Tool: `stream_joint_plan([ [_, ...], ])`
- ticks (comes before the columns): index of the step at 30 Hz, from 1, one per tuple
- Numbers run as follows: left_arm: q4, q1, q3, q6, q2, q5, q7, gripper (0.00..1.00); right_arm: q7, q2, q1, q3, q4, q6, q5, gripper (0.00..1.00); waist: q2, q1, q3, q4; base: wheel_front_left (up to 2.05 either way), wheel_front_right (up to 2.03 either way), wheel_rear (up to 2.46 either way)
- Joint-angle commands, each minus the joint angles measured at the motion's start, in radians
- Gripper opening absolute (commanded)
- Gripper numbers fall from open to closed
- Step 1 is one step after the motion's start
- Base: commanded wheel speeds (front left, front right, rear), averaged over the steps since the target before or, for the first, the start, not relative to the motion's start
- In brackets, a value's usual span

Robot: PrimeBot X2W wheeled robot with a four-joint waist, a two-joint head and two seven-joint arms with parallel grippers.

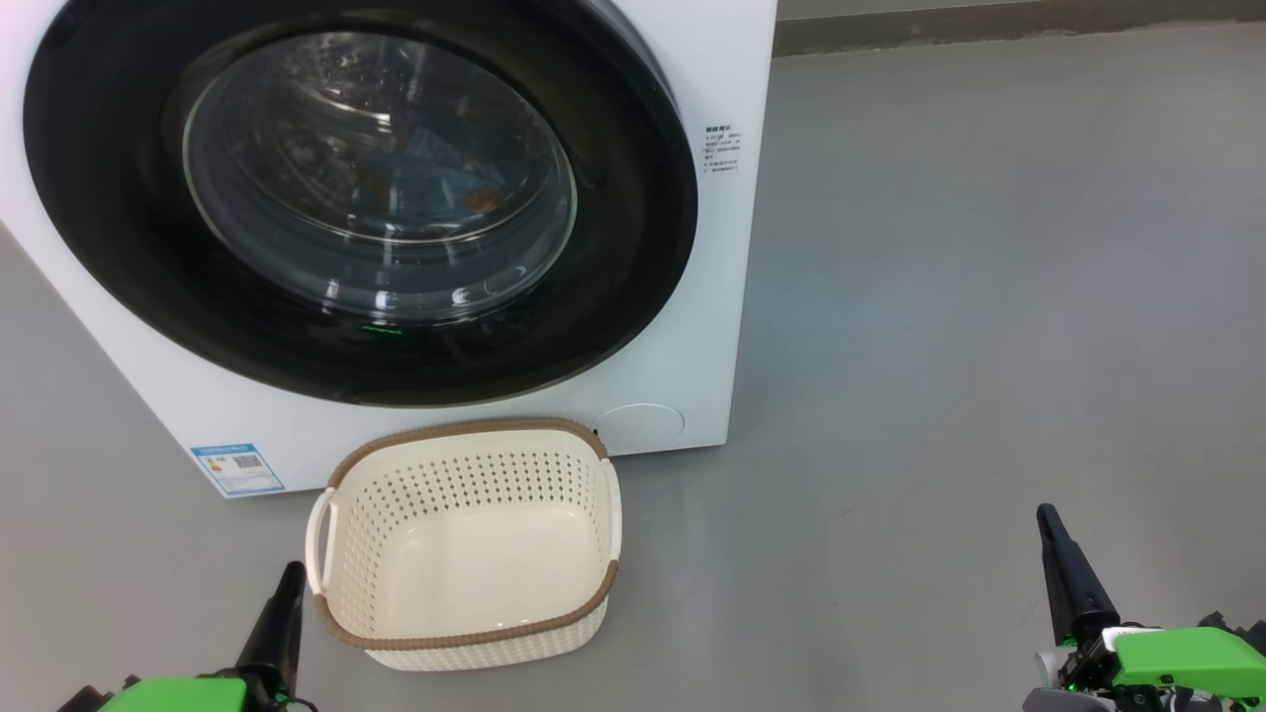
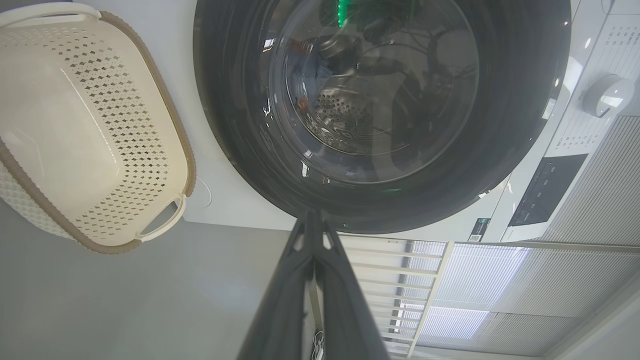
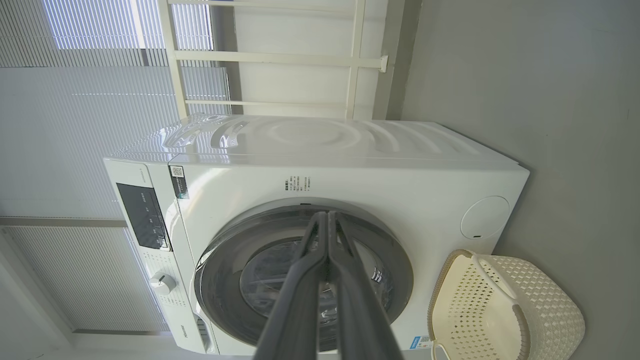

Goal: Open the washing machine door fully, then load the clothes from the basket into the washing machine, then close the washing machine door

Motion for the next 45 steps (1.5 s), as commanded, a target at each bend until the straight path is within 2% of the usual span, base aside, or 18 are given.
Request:
stream_joint_plan([
  [1, -0.019, -0.041, 0.034, -0.01, 0.025, -0.008, 0.006, 0.0, 0.008, -0.004, -0.039, 0.023, -0.025, -0.001, 0.011, 0.0, 0.0, 0.0001, 0.0, 0.0, 0.0, 0.0, 0.0],
  [45, -0.019, -0.041, 0.034, -0.01, 0.025, -0.008, 0.006, 0.0, 0.008, -0.004, -0.039, 0.023, -0.025, -0.001, 0.011, 0.0, 0.0, 0.0001, 0.0, 0.0, 0.0, 0.0, 0.0],
])
